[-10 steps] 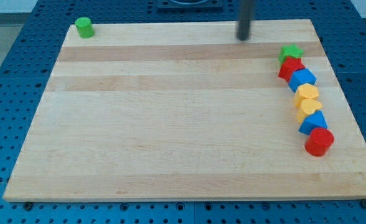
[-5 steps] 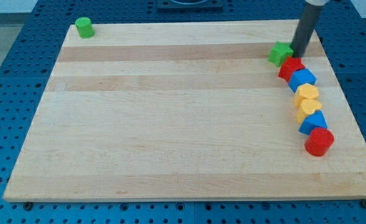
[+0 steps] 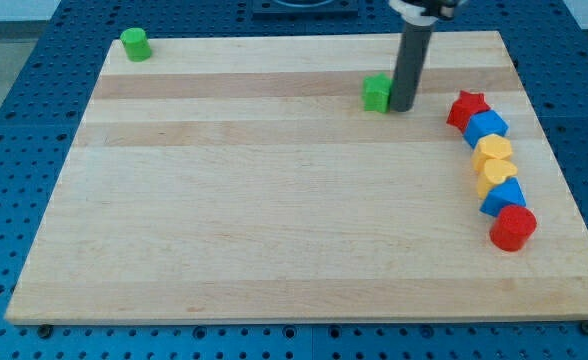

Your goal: Move the green blocks to the top left

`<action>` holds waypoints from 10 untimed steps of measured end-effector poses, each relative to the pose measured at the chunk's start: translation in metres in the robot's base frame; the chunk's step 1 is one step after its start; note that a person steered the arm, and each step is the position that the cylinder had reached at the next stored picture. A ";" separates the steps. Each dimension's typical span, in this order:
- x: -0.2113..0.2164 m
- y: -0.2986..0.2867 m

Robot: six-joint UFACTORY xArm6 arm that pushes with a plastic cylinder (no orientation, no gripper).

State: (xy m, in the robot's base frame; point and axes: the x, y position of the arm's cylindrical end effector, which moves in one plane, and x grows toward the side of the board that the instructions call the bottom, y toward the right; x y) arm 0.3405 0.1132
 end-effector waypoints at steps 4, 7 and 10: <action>-0.053 -0.100; -0.090 -0.175; -0.057 -0.245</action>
State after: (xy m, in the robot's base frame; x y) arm 0.2833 -0.1317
